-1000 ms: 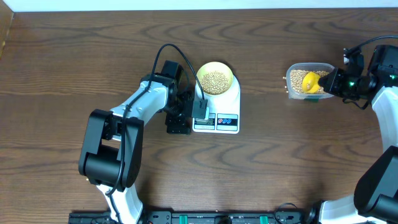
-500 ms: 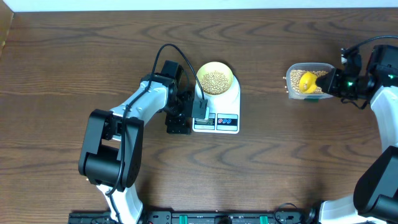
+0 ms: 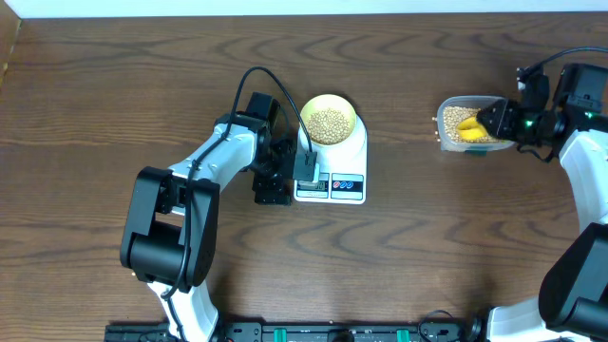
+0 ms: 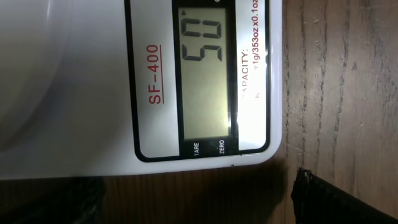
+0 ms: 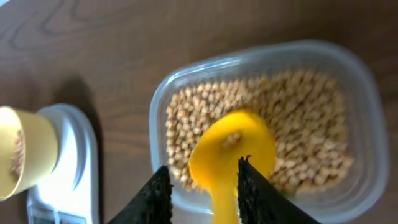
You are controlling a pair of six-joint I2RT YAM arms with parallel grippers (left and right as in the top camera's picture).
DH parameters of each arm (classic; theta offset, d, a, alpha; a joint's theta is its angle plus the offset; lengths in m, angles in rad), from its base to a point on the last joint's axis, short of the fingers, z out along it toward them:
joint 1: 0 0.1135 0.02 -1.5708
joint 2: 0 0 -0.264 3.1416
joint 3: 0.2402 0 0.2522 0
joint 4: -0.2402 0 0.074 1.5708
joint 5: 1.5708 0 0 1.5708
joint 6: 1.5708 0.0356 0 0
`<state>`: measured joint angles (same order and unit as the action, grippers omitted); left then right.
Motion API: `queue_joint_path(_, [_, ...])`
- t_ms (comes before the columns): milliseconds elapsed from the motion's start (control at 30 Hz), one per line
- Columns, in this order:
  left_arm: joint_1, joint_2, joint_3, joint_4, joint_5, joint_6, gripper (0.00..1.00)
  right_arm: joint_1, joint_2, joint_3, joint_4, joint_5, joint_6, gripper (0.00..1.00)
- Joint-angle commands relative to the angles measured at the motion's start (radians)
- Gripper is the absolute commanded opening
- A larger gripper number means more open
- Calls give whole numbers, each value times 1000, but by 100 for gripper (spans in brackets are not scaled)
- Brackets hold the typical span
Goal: Scoop item into bowl and weigh 50g on scale
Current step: 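Lower the scoop into the soybeans in the tub, right gripper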
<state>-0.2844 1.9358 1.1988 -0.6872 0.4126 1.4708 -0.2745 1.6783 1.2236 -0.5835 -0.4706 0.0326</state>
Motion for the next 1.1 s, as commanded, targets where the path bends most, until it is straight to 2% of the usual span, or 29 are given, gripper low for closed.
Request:
queue_joint_path(0, [-9, 11, -11, -4, 20, 14, 98, 0, 5, 6, 32, 63, -12, 37])
queue_joint_path(300, [-9, 11, -11, -4, 20, 14, 98, 0, 5, 6, 77, 192, -12, 40])
queue_joint_path(433, [-9, 11, -11, -4, 20, 14, 98, 0, 5, 6, 92, 187, -11, 45])
queue_joint_path(500, [-9, 12, -11, -4, 20, 14, 98, 0, 5, 6, 95, 187, -11, 56])
queue_joint_path(633, [-9, 11, -11, -4, 20, 14, 98, 2, 5, 6, 86, 169, -11, 69])
queue_joint_path(667, [-9, 11, -11, -4, 20, 14, 98, 2, 5, 6, 82, 165, -11, 76])
queue_joint_path(733, [-9, 12, -11, -4, 20, 14, 98, 2, 5, 6, 68, 147, -11, 99])
queue_joint_path(900, [-9, 11, -11, -4, 20, 14, 98, 2, 5, 6, 36, 108, 1, 99])
queue_joint_path(1067, [-9, 11, -11, -4, 20, 14, 98, 2, 5, 6, 0, 69, 93, 99])
